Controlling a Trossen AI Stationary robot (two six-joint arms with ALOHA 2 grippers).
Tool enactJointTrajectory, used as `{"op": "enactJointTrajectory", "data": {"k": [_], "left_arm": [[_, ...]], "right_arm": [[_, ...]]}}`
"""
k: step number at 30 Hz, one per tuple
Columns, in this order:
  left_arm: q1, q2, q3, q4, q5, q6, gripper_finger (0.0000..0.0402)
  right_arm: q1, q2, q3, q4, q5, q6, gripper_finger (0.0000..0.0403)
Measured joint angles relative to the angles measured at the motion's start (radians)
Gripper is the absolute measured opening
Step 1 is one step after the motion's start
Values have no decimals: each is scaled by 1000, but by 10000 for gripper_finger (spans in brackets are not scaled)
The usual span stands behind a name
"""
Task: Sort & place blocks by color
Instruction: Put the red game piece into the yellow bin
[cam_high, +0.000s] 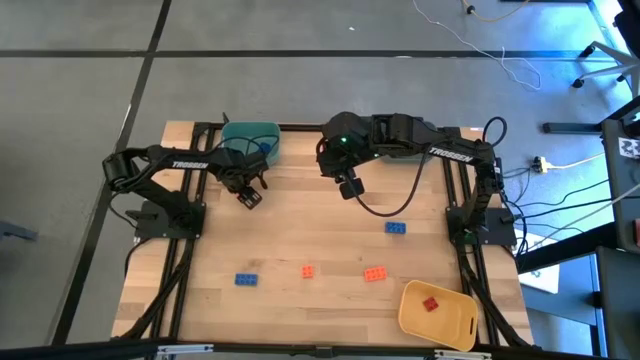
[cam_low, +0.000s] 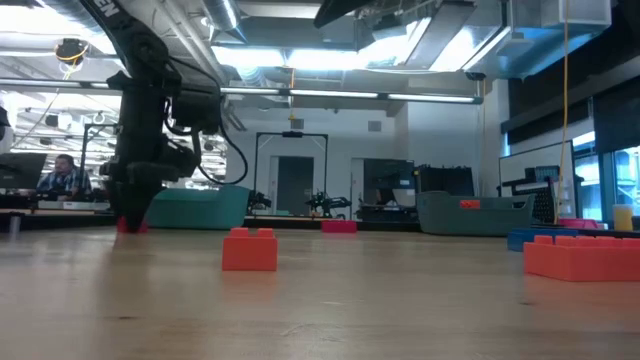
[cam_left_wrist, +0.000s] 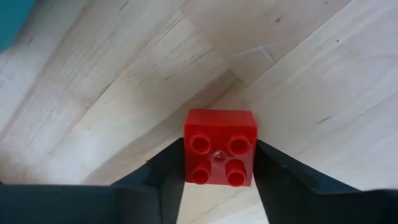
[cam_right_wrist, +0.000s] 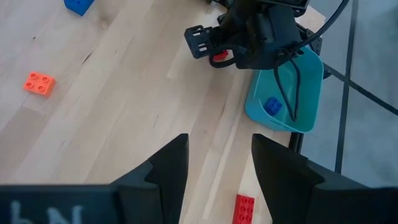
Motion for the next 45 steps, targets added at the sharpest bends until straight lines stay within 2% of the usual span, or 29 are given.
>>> {"op": "enactJointTrajectory", "data": {"k": [4, 7, 13, 18, 28, 36, 45], "left_arm": [[0, 0, 0, 0, -4, 2, 128], [0, 0, 0, 3, 5, 2, 128], [2, -5, 34, -8, 93, -1, 128], [0, -67, 114, -21, 234, 23, 128], [-48, -259, 379, -15, 416, 21, 128], [-142, -283, 533, 98, 501, -63, 128], [-227, -261, 544, 172, 512, -133, 128]], "right_arm": [[0, 0, 0, 5, 0, 0, 177], [0, 0, 0, 5, 0, 0, 177], [0, 0, 0, 0, 1, -53, 177], [0, 0, 0, -2, 1, -113, 177], [1, 0, 0, -11, -26, -238, 177], [3, 0, 0, 28, -88, -342, 177], [40, 0, 0, 103, -89, -449, 177]]}}
